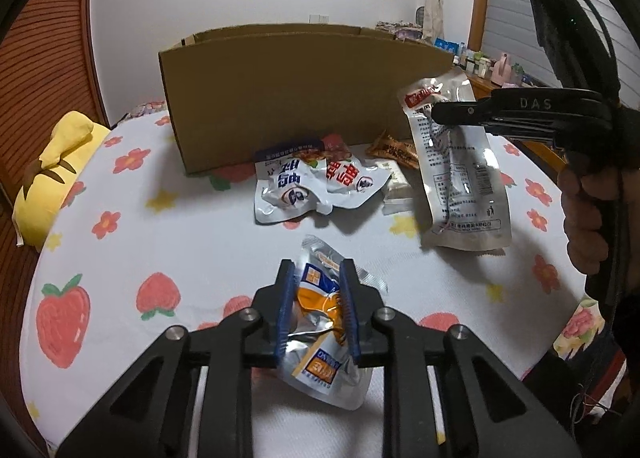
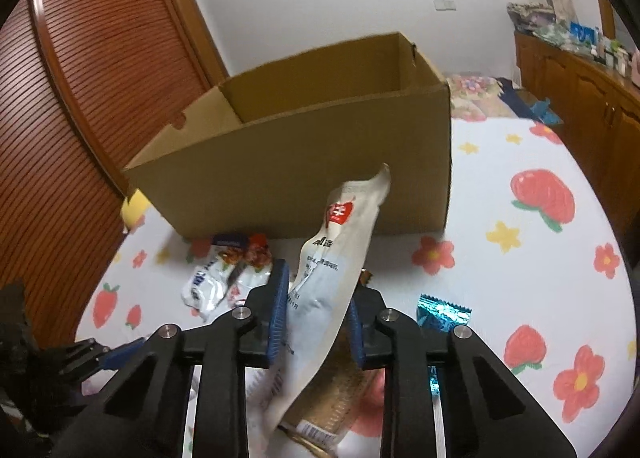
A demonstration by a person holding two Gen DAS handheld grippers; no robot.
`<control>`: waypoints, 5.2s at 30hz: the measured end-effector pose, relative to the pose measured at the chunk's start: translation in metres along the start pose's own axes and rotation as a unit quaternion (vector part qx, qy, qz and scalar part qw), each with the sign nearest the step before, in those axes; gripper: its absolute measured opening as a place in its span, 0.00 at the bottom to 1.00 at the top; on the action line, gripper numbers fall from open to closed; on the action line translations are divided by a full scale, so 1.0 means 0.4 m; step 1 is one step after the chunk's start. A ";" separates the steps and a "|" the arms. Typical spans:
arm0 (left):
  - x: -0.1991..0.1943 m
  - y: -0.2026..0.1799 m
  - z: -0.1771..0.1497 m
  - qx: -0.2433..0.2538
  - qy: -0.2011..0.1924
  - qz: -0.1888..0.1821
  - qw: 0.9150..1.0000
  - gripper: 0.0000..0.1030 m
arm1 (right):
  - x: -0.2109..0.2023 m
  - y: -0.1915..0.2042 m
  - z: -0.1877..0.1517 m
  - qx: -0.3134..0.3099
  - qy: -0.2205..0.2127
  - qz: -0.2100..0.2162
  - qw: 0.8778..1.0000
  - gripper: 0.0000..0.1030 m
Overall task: Organize snacks
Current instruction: 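Close the left tool on the silver pouch while the right tool grasps the white pack, then lift and carry the silver pouch and white pack over the box with both tools, then open the left tool over the box while the right tool releases the white pack, then lower the left tool to the white duck-neck pouch while the right tool approaches the pastry bar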
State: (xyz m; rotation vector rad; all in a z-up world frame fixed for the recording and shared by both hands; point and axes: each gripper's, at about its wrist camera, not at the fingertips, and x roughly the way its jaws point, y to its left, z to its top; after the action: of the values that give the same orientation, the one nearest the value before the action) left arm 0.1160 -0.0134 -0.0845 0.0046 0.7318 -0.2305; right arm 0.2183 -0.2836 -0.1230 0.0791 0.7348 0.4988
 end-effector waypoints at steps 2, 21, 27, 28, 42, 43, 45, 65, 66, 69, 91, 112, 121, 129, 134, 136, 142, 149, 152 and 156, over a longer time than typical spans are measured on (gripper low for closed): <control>-0.011 -0.002 0.004 -0.002 -0.004 -0.005 1.000 0.11 | -0.012 0.011 0.002 -0.004 -0.006 0.006 1.000 0.20; -0.068 -0.084 0.012 0.035 -0.025 -0.024 0.999 0.02 | -0.093 0.093 -0.012 -0.072 -0.037 0.019 0.997 0.15; -0.072 -0.087 0.023 0.037 -0.026 -0.026 0.999 0.02 | -0.113 0.101 -0.009 -0.082 -0.049 0.018 0.995 0.15; -0.073 -0.086 0.026 0.036 -0.027 -0.026 0.999 0.02 | -0.114 0.102 -0.009 -0.083 -0.049 0.018 0.995 0.15; -0.115 -0.057 0.126 0.028 -0.060 -0.025 0.998 0.01 | -0.162 0.119 0.020 -0.097 -0.071 0.022 0.993 0.15; -0.119 -0.054 0.138 0.027 -0.063 -0.025 0.997 0.01 | -0.165 0.121 0.023 -0.099 -0.072 0.021 0.992 0.15; -0.126 -0.048 0.161 0.025 -0.069 -0.026 0.997 0.01 | -0.173 0.125 0.032 -0.102 -0.076 0.019 0.992 0.15; -0.147 0.034 0.374 0.017 -0.118 -0.019 0.993 0.01 | -0.216 0.137 0.205 -0.135 -0.126 0.020 0.983 0.15; -0.145 0.039 0.386 0.018 -0.120 -0.019 0.992 0.01 | -0.214 0.135 0.216 -0.136 -0.127 0.021 0.982 0.15; -0.133 0.047 0.416 0.019 -0.123 -0.019 0.992 0.01 | -0.196 0.134 0.254 -0.140 -0.129 0.024 0.981 0.15; 0.098 0.110 0.541 0.016 -0.078 0.020 0.997 0.02 | 0.060 0.077 0.392 -0.189 -0.100 -0.059 0.975 0.15; 0.185 0.119 0.506 0.013 -0.029 0.029 0.999 0.05 | 0.145 0.018 0.335 -0.169 0.015 -0.025 0.985 0.14; 0.174 0.119 0.504 0.012 -0.029 0.029 0.999 0.05 | 0.122 0.029 0.351 -0.162 -0.004 -0.017 0.987 0.15; 0.143 0.099 0.495 0.019 -0.037 0.024 0.999 0.06 | 0.083 0.027 0.346 -0.159 -0.016 -0.018 0.987 0.15; 0.095 0.076 0.479 0.024 -0.047 0.021 0.998 0.06 | 0.028 0.037 0.329 -0.156 -0.027 -0.019 0.987 0.15; 0.074 0.063 0.470 0.026 -0.051 0.020 0.998 0.07 | 0.000 0.042 0.319 -0.155 -0.033 -0.019 0.987 0.15; -0.001 0.035 0.424 0.028 -0.061 0.014 0.998 0.11 | -0.095 0.063 0.257 -0.149 -0.049 -0.015 0.988 0.18; -0.058 0.001 0.349 0.030 -0.064 0.005 0.997 0.22 | -0.156 0.072 0.172 -0.142 -0.052 -0.021 0.988 0.37; -0.069 -0.012 0.312 0.031 -0.062 0.004 0.998 0.26 | -0.164 0.072 0.130 -0.135 -0.048 -0.025 0.989 0.45; -0.071 -0.024 0.268 0.032 -0.052 0.001 0.998 0.31 | -0.161 0.066 0.069 -0.125 -0.036 -0.023 0.991 0.54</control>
State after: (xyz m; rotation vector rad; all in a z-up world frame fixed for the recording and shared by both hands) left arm 0.1647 -0.0258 0.0149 0.0542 0.6199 -0.2501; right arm 0.1853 -0.2874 -0.0561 -0.1534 0.5984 0.5367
